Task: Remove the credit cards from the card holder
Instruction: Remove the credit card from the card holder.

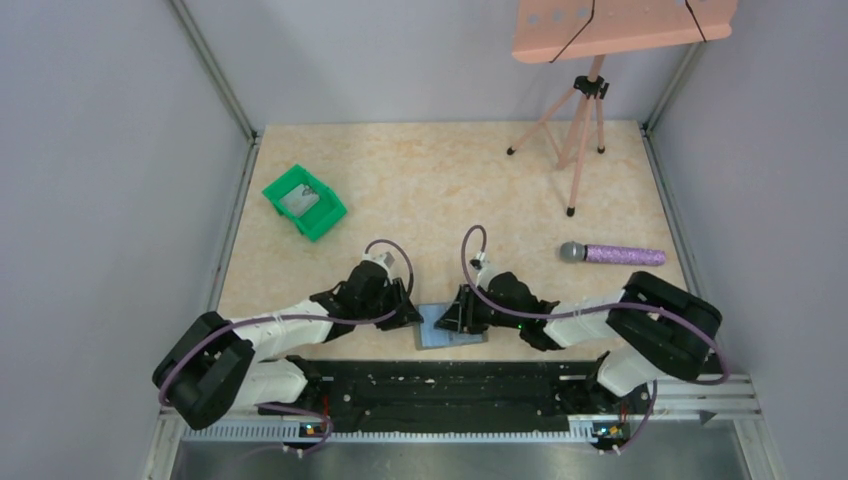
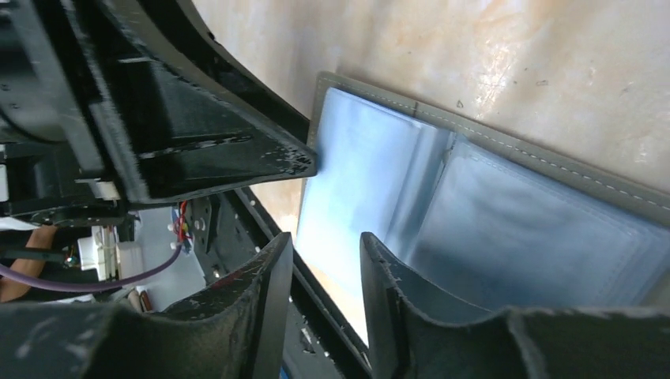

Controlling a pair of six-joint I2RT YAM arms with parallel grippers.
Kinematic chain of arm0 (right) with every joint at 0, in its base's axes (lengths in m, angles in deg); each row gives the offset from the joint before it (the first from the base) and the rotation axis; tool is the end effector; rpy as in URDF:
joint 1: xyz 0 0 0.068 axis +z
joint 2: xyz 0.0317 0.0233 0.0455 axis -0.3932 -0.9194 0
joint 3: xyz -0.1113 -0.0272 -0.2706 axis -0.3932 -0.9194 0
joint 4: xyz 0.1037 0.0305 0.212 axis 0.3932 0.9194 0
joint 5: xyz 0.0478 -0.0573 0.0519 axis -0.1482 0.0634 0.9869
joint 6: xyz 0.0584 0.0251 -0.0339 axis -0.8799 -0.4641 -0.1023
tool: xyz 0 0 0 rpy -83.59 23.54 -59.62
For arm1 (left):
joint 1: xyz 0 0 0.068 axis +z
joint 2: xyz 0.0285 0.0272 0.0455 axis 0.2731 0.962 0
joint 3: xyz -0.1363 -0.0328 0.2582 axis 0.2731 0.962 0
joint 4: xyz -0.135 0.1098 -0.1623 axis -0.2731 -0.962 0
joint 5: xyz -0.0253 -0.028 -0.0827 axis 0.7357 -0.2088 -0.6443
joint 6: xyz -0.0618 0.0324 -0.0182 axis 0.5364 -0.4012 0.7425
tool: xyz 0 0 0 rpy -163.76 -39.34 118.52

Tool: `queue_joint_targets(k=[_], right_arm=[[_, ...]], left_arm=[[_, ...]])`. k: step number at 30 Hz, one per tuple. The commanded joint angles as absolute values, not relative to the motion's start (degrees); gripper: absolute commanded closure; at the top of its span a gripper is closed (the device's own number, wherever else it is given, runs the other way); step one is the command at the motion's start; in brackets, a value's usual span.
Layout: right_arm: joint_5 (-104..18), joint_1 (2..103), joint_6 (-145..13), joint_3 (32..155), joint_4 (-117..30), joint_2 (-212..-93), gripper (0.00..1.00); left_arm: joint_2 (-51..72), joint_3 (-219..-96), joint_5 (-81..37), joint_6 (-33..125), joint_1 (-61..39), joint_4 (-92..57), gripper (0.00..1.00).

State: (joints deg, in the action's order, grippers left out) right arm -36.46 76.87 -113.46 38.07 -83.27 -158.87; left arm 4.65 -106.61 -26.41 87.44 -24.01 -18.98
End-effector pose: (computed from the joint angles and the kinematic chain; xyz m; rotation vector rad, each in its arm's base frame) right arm 0.1441 0.2209 0.1564 -0.1626 2.3646 1.3156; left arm 0.1461 -0.1387 0.1611 -0.1811 2.6145 -0.9419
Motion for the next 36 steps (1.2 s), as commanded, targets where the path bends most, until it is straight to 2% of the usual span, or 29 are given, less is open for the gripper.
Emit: queue_joint_targets(k=[1, 6, 12, 36], right_arm=[[-41.78, 76.23, -110.00, 40.96, -71.72, -150.76, 0.60], [-48.32, 74.60, -107.66, 40.80, -58.43, -142.29, 0.56], [-49.25, 72.14, -107.47, 38.78, -54.27, -137.32, 0.53], [-44.57, 72.03, -108.28, 38.38, -59.46, -144.43, 0.53]], left_arm=[[6.78, -107.55, -24.79, 85.08, -23.98, -19.48, 0.63], [7.39, -107.86, -25.00, 84.89, -23.97, -19.47, 0.67], [7.20, -107.86, -25.41, 84.96, -23.97, -19.47, 0.71], [5.15, -106.94, -26.90, 86.12, -23.97, -18.19, 0.72]])
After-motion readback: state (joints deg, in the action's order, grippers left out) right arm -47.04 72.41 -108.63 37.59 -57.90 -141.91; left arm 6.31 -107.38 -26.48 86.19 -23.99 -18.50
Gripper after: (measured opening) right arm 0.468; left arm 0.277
